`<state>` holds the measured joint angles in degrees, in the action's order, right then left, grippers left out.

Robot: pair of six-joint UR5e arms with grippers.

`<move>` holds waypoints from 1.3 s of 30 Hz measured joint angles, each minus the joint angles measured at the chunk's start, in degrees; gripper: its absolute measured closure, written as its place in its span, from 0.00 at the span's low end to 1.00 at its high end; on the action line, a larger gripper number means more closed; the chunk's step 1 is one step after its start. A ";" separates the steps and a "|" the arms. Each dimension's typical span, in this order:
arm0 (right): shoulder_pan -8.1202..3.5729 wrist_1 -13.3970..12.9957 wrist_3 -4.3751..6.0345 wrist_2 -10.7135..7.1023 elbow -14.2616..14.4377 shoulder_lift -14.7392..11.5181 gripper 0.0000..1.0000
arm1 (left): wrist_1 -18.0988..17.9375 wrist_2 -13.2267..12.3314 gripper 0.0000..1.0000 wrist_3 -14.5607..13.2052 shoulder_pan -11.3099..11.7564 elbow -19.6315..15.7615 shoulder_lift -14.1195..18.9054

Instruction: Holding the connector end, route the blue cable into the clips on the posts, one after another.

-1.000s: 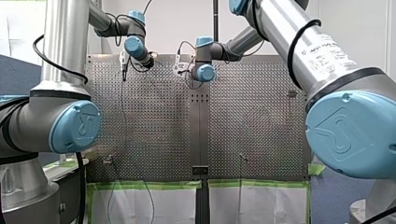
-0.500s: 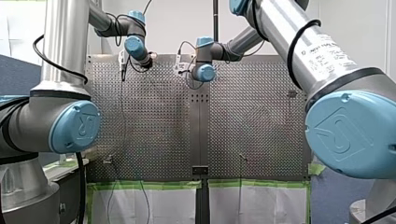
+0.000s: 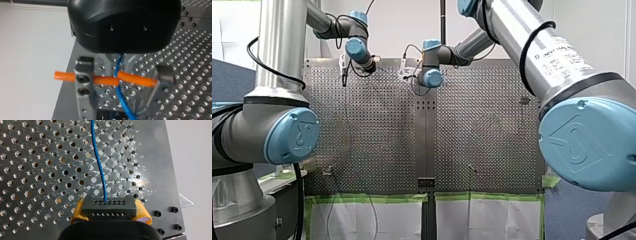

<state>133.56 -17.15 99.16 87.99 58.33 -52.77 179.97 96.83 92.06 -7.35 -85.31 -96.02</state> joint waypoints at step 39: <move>-1.30 0.34 0.09 0.77 6.28 0.15 1.00 | 0.03 5.84 1.00 2.27 -6.83 -1.56 -4.40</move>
<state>132.25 -16.81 99.25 88.77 64.61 -52.63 180.00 102.67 94.33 -14.18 -86.87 -100.42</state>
